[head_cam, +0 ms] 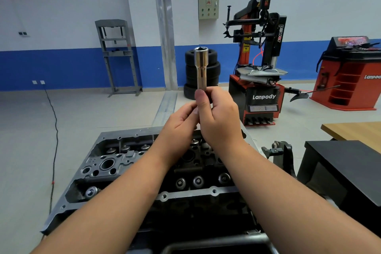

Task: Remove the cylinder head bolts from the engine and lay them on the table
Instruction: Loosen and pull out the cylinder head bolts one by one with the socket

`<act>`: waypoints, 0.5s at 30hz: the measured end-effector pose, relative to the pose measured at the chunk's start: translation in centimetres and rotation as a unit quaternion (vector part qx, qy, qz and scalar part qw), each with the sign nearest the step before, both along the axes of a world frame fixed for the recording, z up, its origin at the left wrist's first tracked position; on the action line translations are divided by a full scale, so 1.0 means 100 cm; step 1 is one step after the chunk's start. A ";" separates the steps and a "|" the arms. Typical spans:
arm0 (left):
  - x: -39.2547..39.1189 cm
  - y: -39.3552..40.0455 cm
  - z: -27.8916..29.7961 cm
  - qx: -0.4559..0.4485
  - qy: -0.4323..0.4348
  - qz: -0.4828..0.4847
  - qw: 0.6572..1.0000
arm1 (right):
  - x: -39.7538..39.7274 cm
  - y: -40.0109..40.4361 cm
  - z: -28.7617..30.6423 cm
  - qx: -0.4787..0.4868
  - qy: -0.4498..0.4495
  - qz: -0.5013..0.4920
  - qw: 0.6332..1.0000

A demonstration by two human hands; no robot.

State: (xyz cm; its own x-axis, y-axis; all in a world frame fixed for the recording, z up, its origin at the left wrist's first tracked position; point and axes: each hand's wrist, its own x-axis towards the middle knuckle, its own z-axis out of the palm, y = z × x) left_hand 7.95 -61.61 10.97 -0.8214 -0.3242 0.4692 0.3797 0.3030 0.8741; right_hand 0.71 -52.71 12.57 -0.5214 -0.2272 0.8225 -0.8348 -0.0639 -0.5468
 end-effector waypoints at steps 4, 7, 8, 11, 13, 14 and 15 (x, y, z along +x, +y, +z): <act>0.000 0.001 0.000 -0.027 0.000 0.030 0.999 | 0.002 0.001 0.002 0.001 -0.012 0.017 1.000; -0.001 -0.001 0.001 -0.019 0.000 0.042 0.999 | 0.003 0.002 0.002 -0.009 -0.007 0.027 1.000; -0.001 -0.001 0.001 -0.015 0.001 0.045 0.999 | 0.003 0.003 0.002 -0.012 -0.006 0.025 1.000; -0.002 -0.002 0.000 -0.004 0.004 0.045 0.999 | 0.001 0.001 0.001 -0.014 0.006 0.004 1.000; -0.002 -0.002 0.000 0.001 0.007 0.030 1.000 | 0.001 0.000 0.000 -0.008 0.005 0.005 1.000; -0.001 -0.001 0.000 0.001 0.005 0.021 1.000 | 0.001 0.000 0.000 -0.002 0.000 0.005 1.000; -0.001 0.000 0.000 0.000 0.001 0.012 1.000 | 0.001 0.000 0.000 0.002 -0.004 0.004 1.000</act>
